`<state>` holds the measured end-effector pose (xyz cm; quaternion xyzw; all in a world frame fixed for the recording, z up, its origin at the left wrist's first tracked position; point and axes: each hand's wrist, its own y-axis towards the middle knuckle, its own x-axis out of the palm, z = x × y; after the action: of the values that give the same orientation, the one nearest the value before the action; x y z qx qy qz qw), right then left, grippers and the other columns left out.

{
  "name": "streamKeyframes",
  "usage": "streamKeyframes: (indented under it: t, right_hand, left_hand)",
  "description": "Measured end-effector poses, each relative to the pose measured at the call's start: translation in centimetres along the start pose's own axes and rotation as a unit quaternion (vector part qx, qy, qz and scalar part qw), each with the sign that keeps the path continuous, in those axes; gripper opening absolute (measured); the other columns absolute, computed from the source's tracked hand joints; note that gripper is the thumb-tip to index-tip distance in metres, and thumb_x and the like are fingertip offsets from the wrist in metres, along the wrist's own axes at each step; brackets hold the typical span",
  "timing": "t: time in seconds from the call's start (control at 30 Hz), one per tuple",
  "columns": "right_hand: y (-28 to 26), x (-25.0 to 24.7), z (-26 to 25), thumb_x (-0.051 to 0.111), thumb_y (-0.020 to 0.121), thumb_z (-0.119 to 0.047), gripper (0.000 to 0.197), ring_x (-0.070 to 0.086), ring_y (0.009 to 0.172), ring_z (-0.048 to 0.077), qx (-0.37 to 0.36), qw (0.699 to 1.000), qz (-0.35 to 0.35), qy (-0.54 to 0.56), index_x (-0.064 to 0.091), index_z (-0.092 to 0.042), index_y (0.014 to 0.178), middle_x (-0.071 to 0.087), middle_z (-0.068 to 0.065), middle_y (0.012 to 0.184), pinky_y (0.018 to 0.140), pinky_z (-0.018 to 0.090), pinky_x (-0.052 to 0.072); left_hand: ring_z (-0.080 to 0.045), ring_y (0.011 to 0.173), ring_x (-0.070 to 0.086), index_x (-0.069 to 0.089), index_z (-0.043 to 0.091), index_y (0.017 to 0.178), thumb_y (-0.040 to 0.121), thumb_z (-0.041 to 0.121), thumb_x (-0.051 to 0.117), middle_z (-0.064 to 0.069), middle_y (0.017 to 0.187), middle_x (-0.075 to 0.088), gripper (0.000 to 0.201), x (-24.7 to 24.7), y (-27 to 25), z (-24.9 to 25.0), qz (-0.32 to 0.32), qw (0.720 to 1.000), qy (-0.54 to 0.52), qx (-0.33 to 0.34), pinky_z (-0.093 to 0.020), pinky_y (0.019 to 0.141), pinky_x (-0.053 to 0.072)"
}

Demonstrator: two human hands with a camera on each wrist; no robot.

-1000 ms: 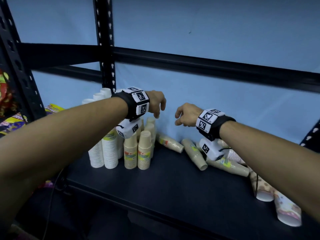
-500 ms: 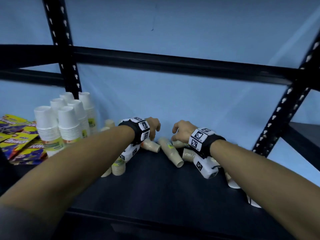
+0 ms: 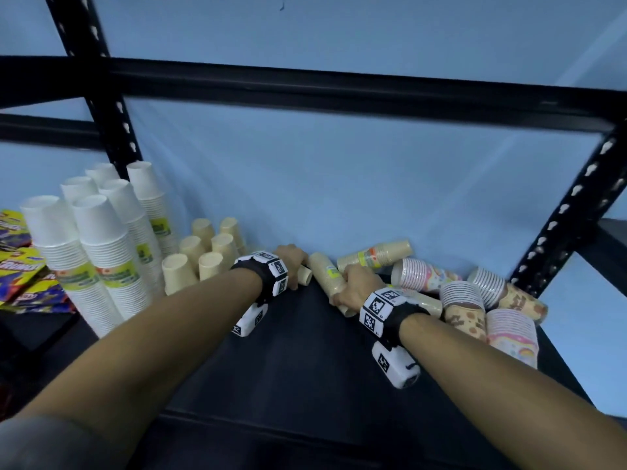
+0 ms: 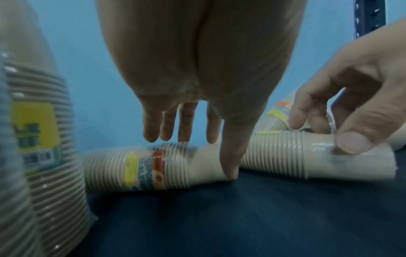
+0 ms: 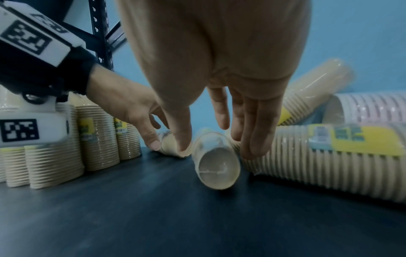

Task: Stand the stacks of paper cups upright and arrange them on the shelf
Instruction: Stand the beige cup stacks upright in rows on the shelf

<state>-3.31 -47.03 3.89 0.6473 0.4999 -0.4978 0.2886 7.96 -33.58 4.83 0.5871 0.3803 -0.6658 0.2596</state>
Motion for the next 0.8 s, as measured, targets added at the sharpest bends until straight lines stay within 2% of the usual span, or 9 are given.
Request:
streamKeyframes:
  t: [0.13, 0.33, 0.6, 0.7, 0.8]
  right_hand:
    - [0.5, 1.1, 0.0, 0.083, 0.067, -0.038, 0.059, 0.066, 0.091, 0.028, 0.005, 1.0, -0.002, -0.005, 0.059, -0.009, 0.112, 0.064, 0.009, 0.108, 0.069, 0.033, 0.053]
    - [1.0, 1.8, 0.6, 0.083, 0.07, -0.032, 0.057, 0.065, 0.095, 0.028, 0.005, 1.0, 0.001, 0.009, 0.055, -0.009, 0.115, 0.065, 0.01, 0.11, 0.072, 0.034, 0.054]
    - [1.1, 1.7, 0.6, 0.084, 0.068, -0.031, 0.058, 0.064, 0.096, 0.028, 0.014, 0.999, 0.004, 0.036, 0.057, -0.01, 0.115, 0.064, 0.009, 0.112, 0.077, 0.035, 0.055]
    - [1.0, 1.0, 0.4, 0.084, 0.068, -0.031, 0.055, 0.065, 0.095, 0.027, 0.013, 0.999, 0.003, 0.038, 0.059, -0.011, 0.114, 0.065, 0.007, 0.11, 0.076, 0.033, 0.055]
    - [0.9, 0.1, 0.3, 0.081, 0.069, -0.028, 0.047, 0.063, 0.093, 0.025, 0.005, 0.999, 0.014, 0.034, 0.061, -0.012, 0.108, 0.066, 0.007, 0.107, 0.072, 0.028, 0.05]
  left_hand:
    - [-0.03, 0.118, 0.053, 0.058, 0.026, 0.13, 0.072, 0.02, 0.081, -0.008, 0.127, 0.055, 0.063, 0.7, 0.7, 0.1, 0.005, 1.0, 0.018, -0.006, -0.038, 0.093, 0.047]
    - [-0.027, 0.124, 0.046, 0.056, 0.031, 0.13, 0.078, 0.021, 0.075, -0.003, 0.13, 0.054, 0.056, 1.3, 1.4, -0.4, 0.021, 0.998, 0.063, 0.002, -0.04, 0.102, 0.041]
    - [-0.028, 0.119, 0.048, 0.059, 0.028, 0.121, 0.074, 0.02, 0.078, -0.003, 0.126, 0.054, 0.051, 0.8, 1.4, -0.6, 0.01, 0.997, 0.078, 0.024, -0.04, 0.096, 0.044]
    - [-0.028, 0.117, 0.051, 0.06, 0.027, 0.12, 0.072, 0.02, 0.08, -0.003, 0.125, 0.056, 0.053, 0.2, 1.2, -0.6, 0.007, 0.998, 0.062, 0.031, -0.038, 0.095, 0.047]
    - [-0.028, 0.112, 0.058, 0.062, 0.023, 0.117, 0.073, 0.024, 0.078, -0.005, 0.119, 0.06, 0.046, -0.8, 0.8, -0.4, 0.024, 0.998, 0.041, 0.032, -0.035, 0.086, 0.049]
